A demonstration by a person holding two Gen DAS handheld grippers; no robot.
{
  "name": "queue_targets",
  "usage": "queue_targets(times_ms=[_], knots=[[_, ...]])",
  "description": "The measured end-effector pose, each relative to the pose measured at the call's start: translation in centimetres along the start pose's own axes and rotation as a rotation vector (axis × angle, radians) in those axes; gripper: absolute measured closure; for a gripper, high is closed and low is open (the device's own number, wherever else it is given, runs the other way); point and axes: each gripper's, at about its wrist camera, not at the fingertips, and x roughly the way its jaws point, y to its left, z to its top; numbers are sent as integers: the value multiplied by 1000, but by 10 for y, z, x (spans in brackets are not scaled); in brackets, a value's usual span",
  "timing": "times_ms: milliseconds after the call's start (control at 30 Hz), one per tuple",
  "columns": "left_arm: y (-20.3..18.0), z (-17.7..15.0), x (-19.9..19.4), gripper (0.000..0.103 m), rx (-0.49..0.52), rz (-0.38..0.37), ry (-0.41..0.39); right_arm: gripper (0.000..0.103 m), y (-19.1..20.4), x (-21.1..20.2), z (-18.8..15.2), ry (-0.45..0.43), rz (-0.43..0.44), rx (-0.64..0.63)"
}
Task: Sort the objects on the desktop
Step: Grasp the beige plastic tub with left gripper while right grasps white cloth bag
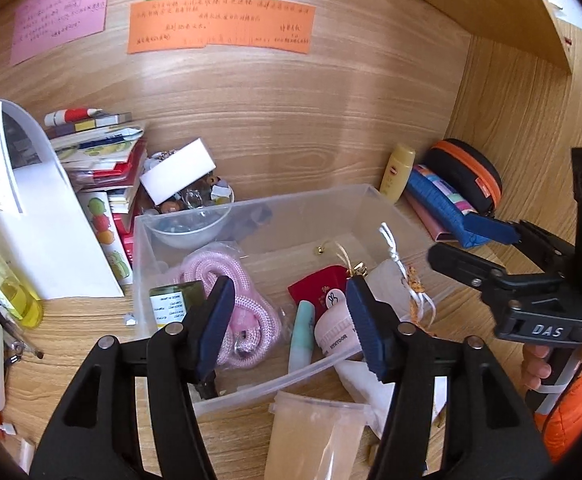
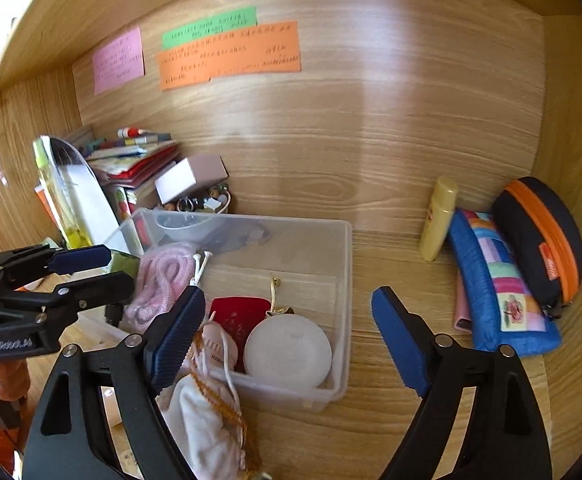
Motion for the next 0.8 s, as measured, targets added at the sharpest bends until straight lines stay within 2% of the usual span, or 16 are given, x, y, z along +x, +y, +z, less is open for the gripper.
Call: queue_targets(times_ms=[200,400,800], knots=[[6,-13,-14,41,2,-7,-8,17,-1,-19,-13,-9,-12,2],[4,-31,-27,38,17,-2,11,17,-1,-25,-30,18,-19,-3],[-8,-61,-30,38,69,-8,94,17,18,-32,-65,80,42,-31]])
